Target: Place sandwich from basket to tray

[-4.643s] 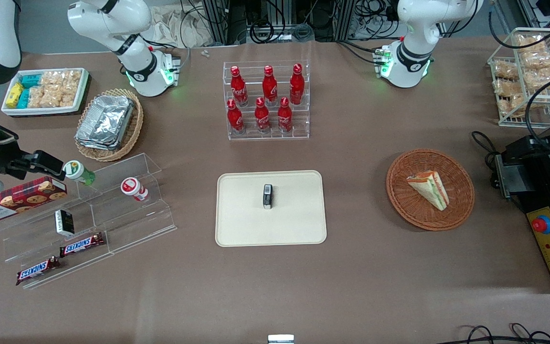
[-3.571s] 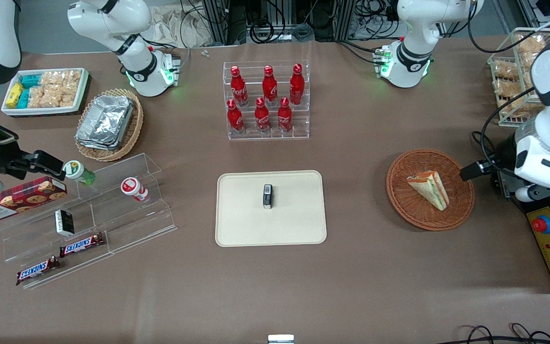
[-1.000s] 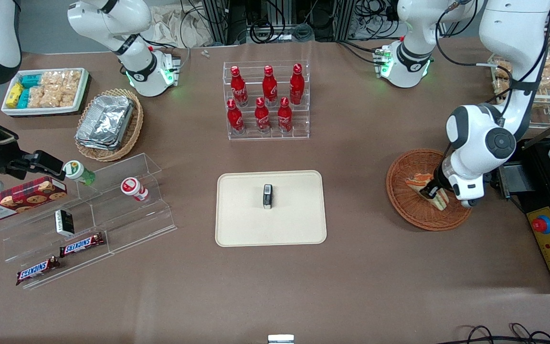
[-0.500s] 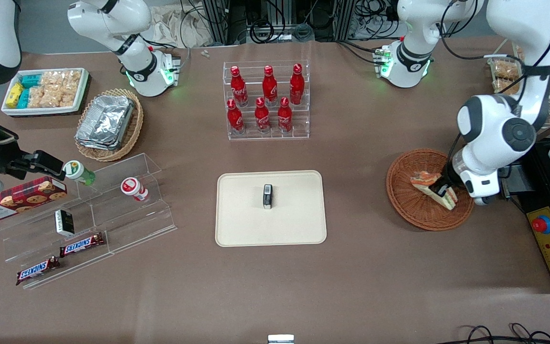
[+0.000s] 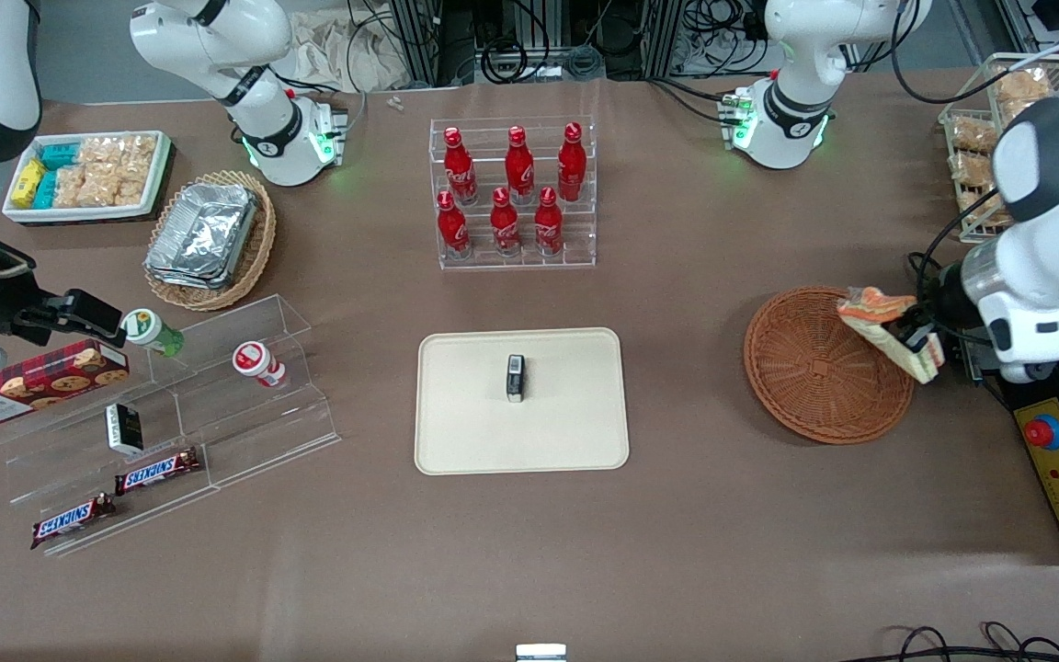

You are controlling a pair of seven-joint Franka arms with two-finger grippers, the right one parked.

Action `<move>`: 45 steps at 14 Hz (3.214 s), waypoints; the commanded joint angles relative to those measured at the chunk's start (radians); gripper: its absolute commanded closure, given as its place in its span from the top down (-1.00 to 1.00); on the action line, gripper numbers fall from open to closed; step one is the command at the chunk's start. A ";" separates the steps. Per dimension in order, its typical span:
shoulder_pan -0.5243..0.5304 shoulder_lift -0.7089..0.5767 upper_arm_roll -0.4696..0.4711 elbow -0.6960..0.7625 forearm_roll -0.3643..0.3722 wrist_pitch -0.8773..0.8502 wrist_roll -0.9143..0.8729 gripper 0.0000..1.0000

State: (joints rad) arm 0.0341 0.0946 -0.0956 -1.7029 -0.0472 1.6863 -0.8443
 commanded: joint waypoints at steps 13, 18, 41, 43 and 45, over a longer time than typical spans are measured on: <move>-0.010 0.437 -0.526 0.252 0.168 0.140 0.130 -1.00; -0.111 0.592 -0.512 0.258 0.283 0.314 0.059 -1.00; -0.143 0.539 -0.469 0.250 0.344 0.299 -0.081 1.00; -0.116 0.444 -0.466 0.250 0.330 0.248 -0.090 1.00; -0.031 0.328 -0.472 0.249 0.253 0.099 -0.067 1.00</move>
State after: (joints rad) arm -0.0655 0.5557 -0.5661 -1.4119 0.2733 1.8853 -0.9168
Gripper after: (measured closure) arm 0.000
